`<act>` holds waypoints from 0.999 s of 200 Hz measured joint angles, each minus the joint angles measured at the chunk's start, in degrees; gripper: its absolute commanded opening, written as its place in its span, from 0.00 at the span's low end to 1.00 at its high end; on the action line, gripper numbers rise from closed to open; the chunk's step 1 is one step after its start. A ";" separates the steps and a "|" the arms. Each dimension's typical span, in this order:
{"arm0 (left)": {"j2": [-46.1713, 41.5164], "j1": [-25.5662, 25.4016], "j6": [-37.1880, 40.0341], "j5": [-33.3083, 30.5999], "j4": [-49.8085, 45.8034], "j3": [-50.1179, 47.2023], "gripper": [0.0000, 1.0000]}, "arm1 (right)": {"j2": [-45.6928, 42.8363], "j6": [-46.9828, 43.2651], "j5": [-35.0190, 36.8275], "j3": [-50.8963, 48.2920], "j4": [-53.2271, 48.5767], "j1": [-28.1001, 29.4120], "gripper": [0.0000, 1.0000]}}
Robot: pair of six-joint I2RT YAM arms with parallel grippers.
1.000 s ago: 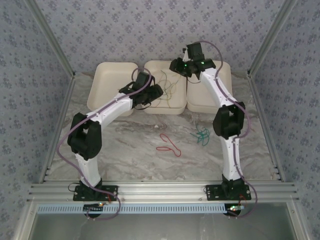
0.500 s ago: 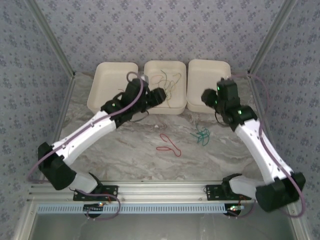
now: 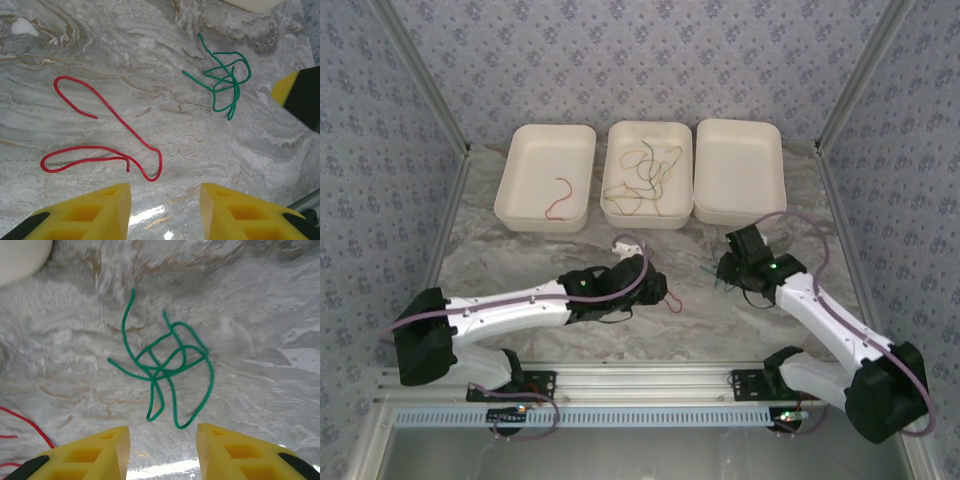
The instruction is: Untangle the cables
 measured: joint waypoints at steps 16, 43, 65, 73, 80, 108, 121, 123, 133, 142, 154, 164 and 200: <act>-0.02 -0.50 -0.96 -0.90 0.46 -0.72 0.40 | 4.52 -1.55 0.74 1.66 0.35 1.95 0.39; -1.01 -0.81 -1.64 -2.58 0.70 -1.44 0.40 | 13.81 -5.70 4.35 6.93 0.24 2.36 0.38; -3.52 -1.16 -2.08 -3.26 0.72 -2.60 0.40 | 18.32 -9.49 7.78 9.68 0.09 2.93 0.36; -4.31 -1.16 -2.25 -3.48 0.72 -2.93 0.40 | 19.65 -11.39 8.63 10.58 0.02 3.28 0.35; -4.83 -1.16 -2.45 -3.72 0.72 -3.15 0.40 | 20.61 -12.57 9.09 11.37 -0.13 3.54 0.35; -6.03 -1.16 -2.62 -4.35 0.68 -3.74 0.40 | 26.47 -17.27 9.77 16.22 -0.90 4.20 0.33; -6.45 -1.16 -2.64 -4.44 0.66 -3.96 0.40 | 29.68 -18.47 10.38 18.43 -1.09 4.26 0.32; -6.54 -1.16 -2.64 -4.48 0.61 -3.98 0.40 | 30.21 -18.64 10.45 18.75 -1.20 4.26 0.32; -7.06 -1.16 -2.64 -4.55 0.50 -4.13 0.40 | 32.68 -19.26 11.08 20.17 -1.84 4.26 0.31; -7.67 -1.16 -2.64 -4.74 0.42 -4.35 0.40 | 34.82 -19.58 11.89 21.33 -2.54 4.26 0.30; -8.61 -1.16 -2.64 -4.81 0.26 -4.66 0.41 | 37.46 -19.85 13.16 22.58 -3.45 4.28 0.27; -9.49 -1.18 -2.64 -4.90 0.26 -4.96 0.41 | 39.28 -19.98 14.16 23.15 -3.96 4.37 0.27; -11.65 -1.86 -2.45 -4.37 2.01 -6.21 0.43 | 41.57 -20.85 15.78 23.19 -4.28 4.68 0.08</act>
